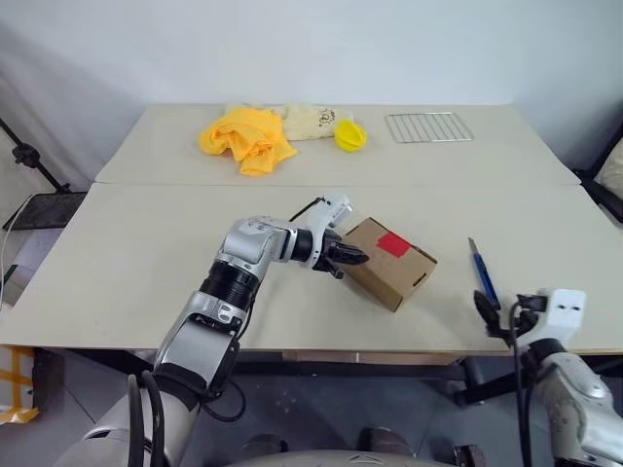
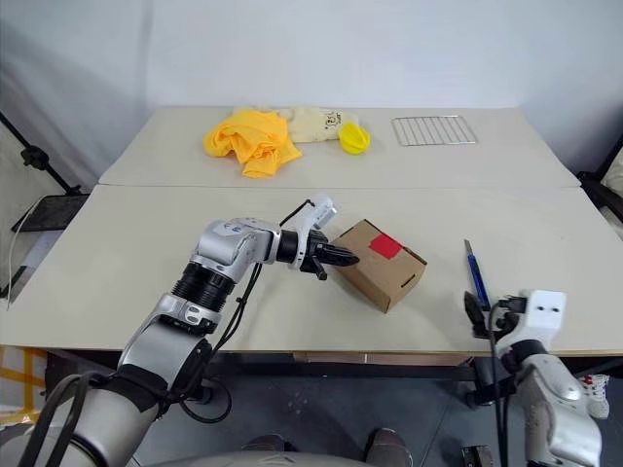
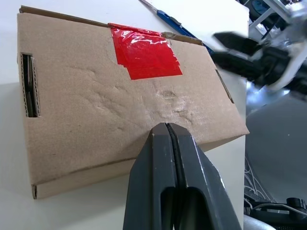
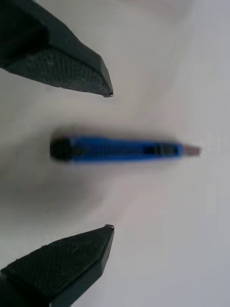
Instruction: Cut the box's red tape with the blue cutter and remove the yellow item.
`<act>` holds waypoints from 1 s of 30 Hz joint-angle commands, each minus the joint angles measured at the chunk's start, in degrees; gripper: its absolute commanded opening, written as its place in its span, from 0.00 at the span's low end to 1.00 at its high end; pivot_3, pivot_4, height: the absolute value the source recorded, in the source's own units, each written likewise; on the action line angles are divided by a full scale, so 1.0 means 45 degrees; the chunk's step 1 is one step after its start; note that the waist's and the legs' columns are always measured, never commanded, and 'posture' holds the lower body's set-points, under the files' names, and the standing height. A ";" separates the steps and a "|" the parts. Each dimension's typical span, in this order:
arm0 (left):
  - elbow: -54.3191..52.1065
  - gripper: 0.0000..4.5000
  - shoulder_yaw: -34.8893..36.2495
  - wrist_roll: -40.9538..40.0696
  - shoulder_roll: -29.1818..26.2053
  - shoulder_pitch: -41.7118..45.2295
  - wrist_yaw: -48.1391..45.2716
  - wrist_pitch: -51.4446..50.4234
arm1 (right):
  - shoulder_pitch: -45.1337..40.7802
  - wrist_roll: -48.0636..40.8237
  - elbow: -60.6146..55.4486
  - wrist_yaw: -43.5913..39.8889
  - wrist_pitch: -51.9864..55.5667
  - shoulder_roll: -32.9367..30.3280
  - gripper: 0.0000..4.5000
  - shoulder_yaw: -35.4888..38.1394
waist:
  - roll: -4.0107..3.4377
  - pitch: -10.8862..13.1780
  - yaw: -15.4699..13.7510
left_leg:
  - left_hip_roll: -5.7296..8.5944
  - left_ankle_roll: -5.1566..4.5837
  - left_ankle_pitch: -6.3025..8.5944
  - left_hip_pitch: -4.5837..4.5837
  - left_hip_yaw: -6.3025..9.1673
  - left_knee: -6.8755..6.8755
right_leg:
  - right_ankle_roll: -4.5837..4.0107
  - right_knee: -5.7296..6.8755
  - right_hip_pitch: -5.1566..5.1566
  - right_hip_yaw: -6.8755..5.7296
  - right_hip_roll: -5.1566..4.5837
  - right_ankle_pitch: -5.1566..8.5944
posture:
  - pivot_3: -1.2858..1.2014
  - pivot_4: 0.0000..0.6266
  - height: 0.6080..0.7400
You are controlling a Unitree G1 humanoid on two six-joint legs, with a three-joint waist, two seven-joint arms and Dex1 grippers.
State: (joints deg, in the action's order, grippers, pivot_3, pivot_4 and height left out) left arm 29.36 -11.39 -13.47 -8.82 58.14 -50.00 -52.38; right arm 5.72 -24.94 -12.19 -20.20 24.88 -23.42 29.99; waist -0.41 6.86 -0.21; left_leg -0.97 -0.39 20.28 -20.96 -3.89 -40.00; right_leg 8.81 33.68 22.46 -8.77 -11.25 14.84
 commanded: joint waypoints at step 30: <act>0.0505 0.00 0.0540 -0.0102 0.0142 0.0318 0.0344 0.0416 | -0.5693 0.0195 0.2314 -0.2686 0.2021 -0.4233 0.91 -0.3348 | 0.0087 0.0337 -0.0228 | 0.0000 -0.0001 0.0000 -0.0048 0.0004 -0.0002 | 0.0014 -0.0036 0.0016 -0.0026 0.0001 -0.0010 | 0.52 0.24 1.00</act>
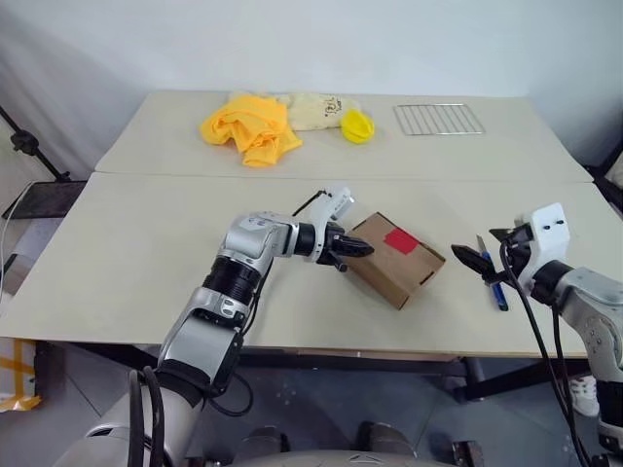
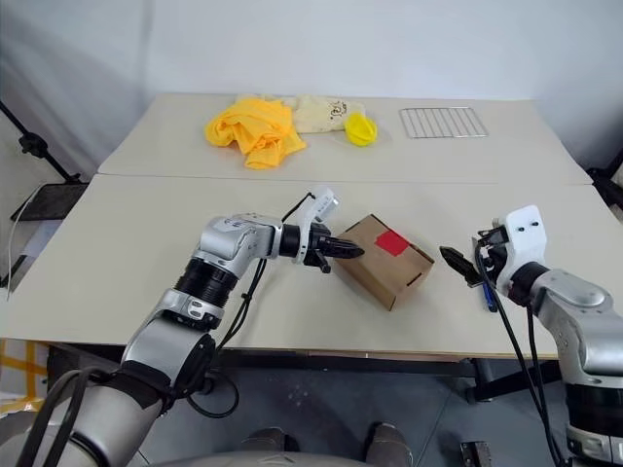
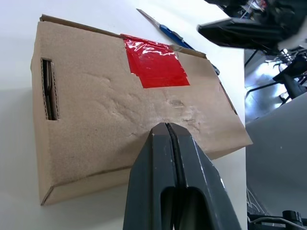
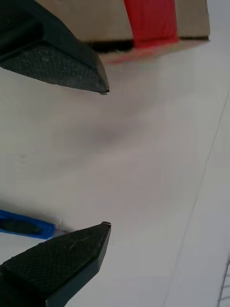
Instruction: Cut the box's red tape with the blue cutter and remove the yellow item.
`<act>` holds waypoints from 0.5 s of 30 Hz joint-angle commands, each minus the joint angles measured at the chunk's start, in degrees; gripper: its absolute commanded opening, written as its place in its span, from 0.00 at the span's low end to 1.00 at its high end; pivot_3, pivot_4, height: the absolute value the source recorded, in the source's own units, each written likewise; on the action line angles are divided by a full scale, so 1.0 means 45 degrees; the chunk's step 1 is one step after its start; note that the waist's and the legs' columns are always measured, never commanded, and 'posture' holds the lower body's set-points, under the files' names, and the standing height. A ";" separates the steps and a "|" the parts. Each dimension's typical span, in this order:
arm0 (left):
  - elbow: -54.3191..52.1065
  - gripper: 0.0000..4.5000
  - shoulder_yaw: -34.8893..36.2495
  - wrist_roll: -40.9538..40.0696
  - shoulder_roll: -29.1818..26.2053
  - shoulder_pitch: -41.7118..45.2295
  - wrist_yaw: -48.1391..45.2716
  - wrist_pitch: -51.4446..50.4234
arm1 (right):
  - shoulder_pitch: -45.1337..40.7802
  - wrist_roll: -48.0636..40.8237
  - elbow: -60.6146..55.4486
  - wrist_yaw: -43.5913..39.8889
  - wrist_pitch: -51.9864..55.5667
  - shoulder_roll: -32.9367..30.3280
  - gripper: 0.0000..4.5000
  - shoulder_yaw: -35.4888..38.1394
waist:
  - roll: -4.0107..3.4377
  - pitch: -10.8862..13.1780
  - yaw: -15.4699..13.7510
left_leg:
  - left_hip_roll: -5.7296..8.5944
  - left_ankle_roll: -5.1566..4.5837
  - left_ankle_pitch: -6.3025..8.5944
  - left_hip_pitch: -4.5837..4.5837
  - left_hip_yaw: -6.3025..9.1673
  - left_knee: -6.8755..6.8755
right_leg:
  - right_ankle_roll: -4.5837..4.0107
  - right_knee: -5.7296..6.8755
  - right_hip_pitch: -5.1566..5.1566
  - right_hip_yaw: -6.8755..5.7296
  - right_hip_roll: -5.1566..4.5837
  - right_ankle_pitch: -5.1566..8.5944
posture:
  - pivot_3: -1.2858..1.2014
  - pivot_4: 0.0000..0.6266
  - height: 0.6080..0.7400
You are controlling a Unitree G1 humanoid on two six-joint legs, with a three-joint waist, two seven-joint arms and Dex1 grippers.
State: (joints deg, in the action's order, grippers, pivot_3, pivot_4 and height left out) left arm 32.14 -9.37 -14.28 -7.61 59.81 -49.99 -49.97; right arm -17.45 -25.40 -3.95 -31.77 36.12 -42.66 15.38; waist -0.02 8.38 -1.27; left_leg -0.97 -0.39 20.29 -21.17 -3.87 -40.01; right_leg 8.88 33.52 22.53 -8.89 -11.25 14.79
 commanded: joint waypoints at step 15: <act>-0.1035 0.00 0.0832 -0.0484 -0.0515 -0.0371 0.0904 -0.0740 | -0.2333 0.1274 0.3411 -0.0895 -0.1878 0.0687 0.01 -0.1016 | -0.0024 0.0103 0.0159 | -0.0003 0.0009 -0.0005 -0.0002 -0.0002 0.0006 | 0.0004 -0.0002 0.0004 -0.0001 0.0002 -0.0002 | 0.52 0.24 1.00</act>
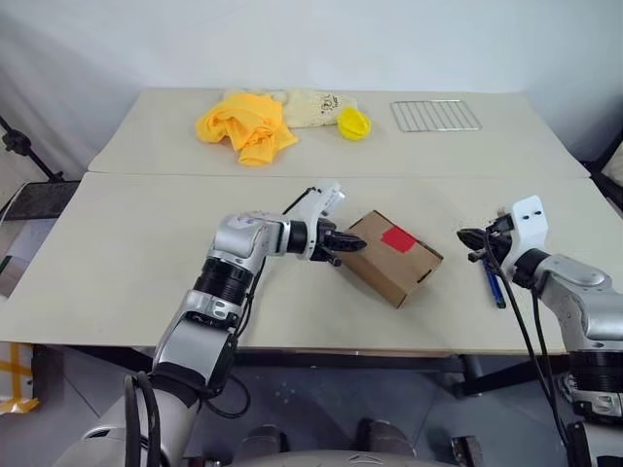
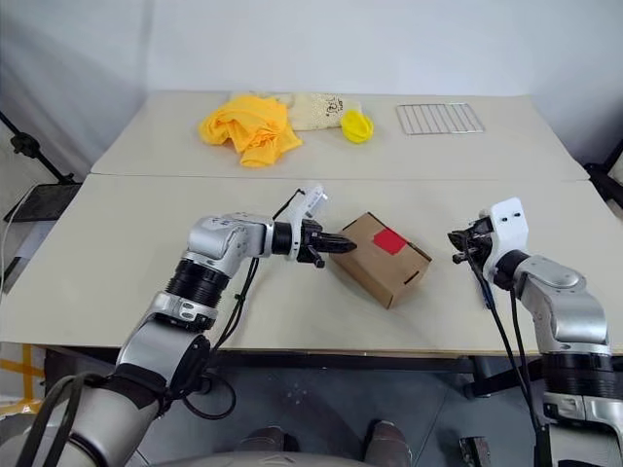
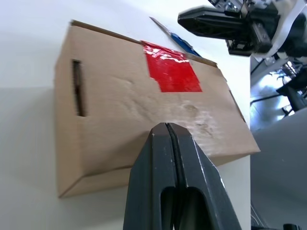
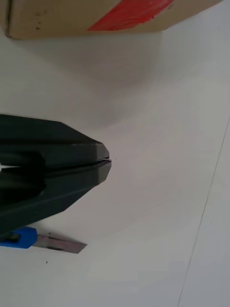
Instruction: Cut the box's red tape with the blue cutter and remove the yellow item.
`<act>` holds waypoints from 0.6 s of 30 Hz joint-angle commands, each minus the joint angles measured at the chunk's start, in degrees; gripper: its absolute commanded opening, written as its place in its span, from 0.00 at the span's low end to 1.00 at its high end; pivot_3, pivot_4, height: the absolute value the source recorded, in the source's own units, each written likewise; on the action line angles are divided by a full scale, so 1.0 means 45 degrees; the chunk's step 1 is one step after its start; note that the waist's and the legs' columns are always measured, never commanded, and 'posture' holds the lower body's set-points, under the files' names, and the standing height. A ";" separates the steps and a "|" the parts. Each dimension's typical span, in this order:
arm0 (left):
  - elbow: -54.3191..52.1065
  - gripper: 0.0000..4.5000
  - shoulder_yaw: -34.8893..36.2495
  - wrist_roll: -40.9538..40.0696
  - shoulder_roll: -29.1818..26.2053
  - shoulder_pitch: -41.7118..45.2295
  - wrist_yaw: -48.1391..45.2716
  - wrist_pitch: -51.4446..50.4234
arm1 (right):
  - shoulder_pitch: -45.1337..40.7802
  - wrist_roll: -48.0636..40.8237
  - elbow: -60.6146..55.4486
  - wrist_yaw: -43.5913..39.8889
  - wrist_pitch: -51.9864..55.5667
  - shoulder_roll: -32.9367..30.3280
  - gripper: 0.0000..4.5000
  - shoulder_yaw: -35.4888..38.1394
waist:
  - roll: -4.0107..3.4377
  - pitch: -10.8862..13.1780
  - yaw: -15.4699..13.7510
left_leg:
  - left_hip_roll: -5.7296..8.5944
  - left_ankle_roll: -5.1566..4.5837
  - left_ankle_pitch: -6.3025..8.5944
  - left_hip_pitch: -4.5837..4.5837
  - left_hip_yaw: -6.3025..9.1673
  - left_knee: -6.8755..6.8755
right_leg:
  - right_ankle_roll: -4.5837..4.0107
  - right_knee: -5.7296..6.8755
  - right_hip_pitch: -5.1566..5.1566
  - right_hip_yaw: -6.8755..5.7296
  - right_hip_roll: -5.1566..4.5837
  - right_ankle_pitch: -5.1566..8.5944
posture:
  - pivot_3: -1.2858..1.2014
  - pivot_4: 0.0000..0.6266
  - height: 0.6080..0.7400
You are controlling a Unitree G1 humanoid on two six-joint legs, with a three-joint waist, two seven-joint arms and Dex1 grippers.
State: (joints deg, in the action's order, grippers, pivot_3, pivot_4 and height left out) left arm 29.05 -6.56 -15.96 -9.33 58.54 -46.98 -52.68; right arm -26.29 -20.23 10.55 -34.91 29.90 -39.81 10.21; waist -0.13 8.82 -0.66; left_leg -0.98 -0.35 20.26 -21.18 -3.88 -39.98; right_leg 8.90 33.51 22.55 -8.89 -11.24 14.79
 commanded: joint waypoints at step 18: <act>-0.1656 0.00 0.1110 -0.1005 -0.1361 -0.0537 0.0282 -0.1863 | -0.1942 0.0910 0.2663 -0.1733 -0.1910 0.0663 0.01 -0.0941 | -0.0044 0.0137 0.0203 | -0.0002 0.0009 -0.0005 -0.0004 -0.0001 0.0009 | 0.0005 -0.0003 0.0005 -0.0001 0.0001 -0.0002 | 0.52 0.24 1.00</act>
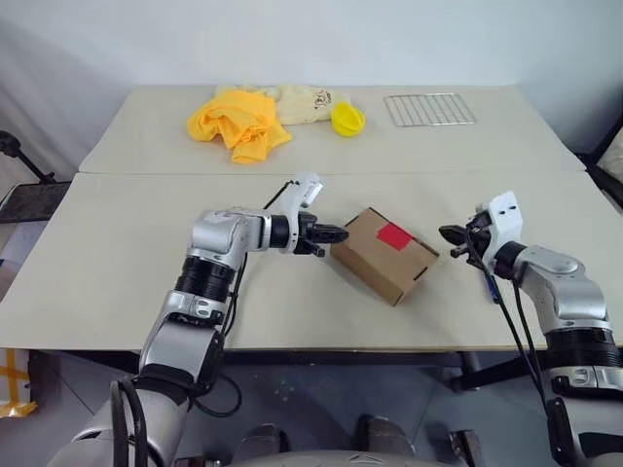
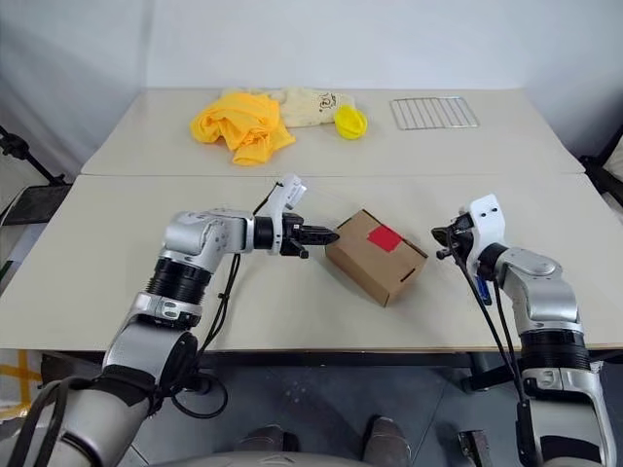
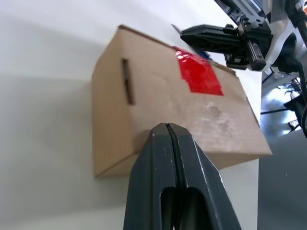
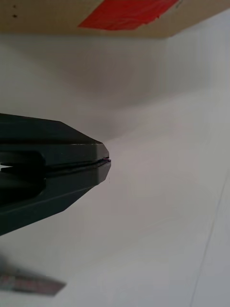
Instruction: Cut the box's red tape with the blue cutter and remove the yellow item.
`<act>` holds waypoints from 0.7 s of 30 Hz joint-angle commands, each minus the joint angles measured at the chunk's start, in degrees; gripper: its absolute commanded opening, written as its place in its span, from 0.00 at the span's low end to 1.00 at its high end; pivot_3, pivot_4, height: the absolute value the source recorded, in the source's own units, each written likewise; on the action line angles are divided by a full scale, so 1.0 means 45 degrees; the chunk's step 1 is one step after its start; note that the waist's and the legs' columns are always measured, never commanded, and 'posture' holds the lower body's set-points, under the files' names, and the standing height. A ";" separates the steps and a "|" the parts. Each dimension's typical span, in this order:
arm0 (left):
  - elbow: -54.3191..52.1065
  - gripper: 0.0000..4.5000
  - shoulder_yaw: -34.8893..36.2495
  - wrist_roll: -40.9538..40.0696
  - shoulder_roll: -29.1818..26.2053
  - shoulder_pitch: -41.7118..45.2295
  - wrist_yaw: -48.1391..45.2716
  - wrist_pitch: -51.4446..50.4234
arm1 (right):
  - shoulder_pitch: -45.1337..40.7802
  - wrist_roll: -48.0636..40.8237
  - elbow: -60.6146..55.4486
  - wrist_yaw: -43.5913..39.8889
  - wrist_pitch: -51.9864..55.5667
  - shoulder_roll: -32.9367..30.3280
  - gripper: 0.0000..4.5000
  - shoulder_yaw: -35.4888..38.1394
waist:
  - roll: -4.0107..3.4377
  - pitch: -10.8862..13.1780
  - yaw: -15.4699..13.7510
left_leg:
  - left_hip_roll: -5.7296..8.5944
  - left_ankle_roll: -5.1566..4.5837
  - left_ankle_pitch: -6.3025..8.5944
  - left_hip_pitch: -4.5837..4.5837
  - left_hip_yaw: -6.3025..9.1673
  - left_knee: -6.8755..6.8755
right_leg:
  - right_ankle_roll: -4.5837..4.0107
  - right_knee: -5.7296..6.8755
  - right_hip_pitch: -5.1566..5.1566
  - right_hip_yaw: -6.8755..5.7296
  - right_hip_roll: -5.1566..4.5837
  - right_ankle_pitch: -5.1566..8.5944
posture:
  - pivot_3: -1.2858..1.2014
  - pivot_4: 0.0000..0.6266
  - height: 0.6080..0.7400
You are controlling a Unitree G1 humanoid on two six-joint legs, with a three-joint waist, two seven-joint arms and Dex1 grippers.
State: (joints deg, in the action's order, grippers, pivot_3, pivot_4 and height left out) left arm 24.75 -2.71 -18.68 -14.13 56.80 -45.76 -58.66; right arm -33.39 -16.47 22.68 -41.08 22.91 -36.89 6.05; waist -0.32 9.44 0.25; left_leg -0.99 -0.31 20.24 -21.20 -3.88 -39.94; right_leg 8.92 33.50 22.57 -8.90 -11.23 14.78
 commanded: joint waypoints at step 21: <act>-0.1228 0.00 -0.1361 -0.0505 0.0458 -0.1030 0.0345 -0.1075 | 0.0714 -0.0090 -0.2381 -0.1521 0.1555 0.0196 0.01 -0.0490 | 0.0006 0.0012 -0.0055 | 0.0001 0.0004 -0.0001 -0.0010 0.0004 0.0000 | 0.0002 -0.0008 0.0000 -0.0004 0.0000 -0.0001 | 0.52 0.24 1.00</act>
State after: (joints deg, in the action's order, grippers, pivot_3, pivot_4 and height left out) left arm 19.26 -9.11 -20.84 -12.51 51.23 -44.34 -64.73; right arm -30.59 -15.87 14.92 -48.10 29.23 -35.80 2.70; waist -0.29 9.49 0.00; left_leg -0.98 -0.29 20.24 -21.25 -3.86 -39.94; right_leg 8.93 33.46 22.57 -8.92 -11.23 14.78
